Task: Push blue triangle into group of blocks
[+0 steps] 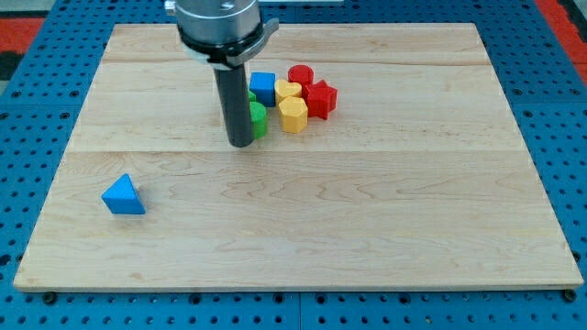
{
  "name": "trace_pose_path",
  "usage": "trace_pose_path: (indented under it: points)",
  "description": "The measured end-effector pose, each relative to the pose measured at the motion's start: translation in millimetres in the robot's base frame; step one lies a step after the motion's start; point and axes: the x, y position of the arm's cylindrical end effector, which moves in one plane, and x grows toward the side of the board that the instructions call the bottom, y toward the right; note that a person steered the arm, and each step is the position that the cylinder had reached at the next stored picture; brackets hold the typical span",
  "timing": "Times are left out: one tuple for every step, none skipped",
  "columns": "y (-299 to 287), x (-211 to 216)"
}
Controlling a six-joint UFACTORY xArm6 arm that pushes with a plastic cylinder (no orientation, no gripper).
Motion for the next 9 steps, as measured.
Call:
trace_pose_path:
  points:
    - [17.2,-5.0]
    - [-17.7,44.3]
    - [-48.5,104.7]
    - [-115.8,115.2]
    - [-126.4,107.1]
    - [-137.6,80.4]
    - [-133.7,103.3]
    - [-126.9,148.4]
    - [-180.5,145.9]
